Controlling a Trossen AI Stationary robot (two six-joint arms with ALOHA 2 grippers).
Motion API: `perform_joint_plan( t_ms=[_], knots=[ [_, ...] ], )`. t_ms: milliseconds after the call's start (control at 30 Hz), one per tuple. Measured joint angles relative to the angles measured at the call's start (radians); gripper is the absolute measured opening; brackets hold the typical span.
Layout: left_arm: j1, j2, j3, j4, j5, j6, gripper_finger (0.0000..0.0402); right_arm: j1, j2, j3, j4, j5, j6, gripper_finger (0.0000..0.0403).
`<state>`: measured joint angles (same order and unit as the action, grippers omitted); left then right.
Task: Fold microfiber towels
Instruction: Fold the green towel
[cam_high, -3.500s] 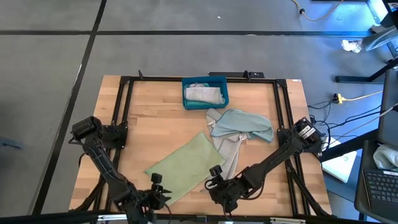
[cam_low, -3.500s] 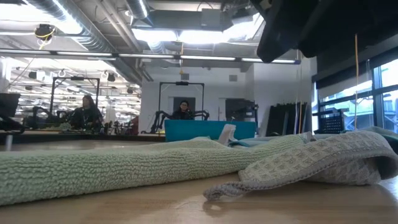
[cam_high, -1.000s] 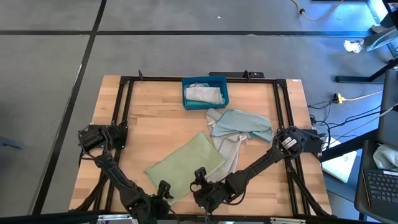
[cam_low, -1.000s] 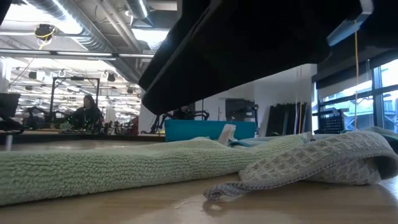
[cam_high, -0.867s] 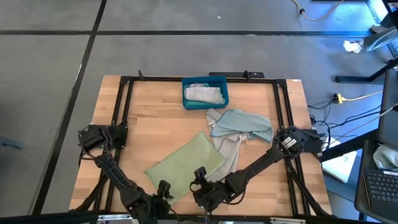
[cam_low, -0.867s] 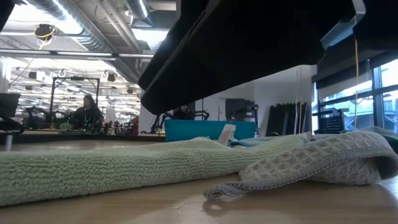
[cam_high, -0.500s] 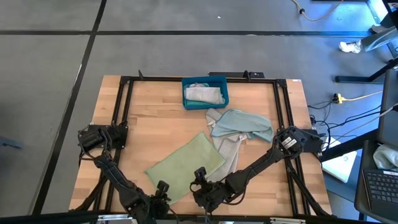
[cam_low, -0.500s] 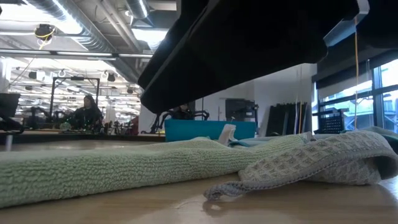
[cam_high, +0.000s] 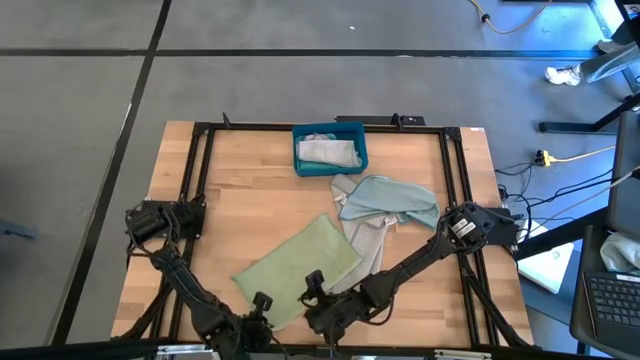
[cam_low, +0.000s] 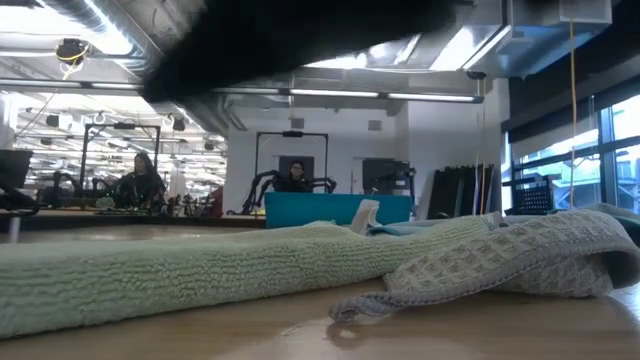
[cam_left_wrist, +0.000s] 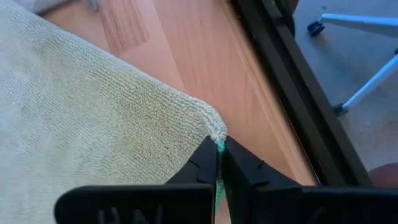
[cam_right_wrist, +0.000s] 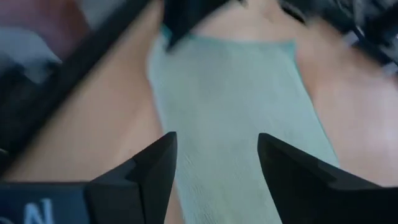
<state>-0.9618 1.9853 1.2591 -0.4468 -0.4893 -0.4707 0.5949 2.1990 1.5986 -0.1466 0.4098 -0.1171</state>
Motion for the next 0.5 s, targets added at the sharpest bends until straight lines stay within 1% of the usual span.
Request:
perform_joint_plan(
  t_ms=[100,167,300,400,500],
  knots=[
    [0.007,-0.005,0.045,-0.086,-0.017,0.010,0.0004,-0.001,0.000,0.000,0.093,-0.081,-0.020,0.0226],
    [0.013,-0.005,0.085,-0.157,-0.037,0.011,0.0002,-0.001,-0.001,0.000,0.136,-0.104,-0.017,0.0226],
    [0.027,-0.006,0.144,-0.248,-0.076,0.012,0.0001,-0.002,0.008,0.000,0.195,-0.106,0.009,0.0226],
    [0.038,-0.006,0.175,-0.305,-0.115,0.014,0.0001,-0.002,0.040,0.000,0.257,-0.116,0.008,0.0226],
    [0.055,-0.006,0.201,-0.333,-0.130,0.013,0.0001,-0.002,0.062,0.000,0.298,-0.070,0.013,0.0226]
  ],
)
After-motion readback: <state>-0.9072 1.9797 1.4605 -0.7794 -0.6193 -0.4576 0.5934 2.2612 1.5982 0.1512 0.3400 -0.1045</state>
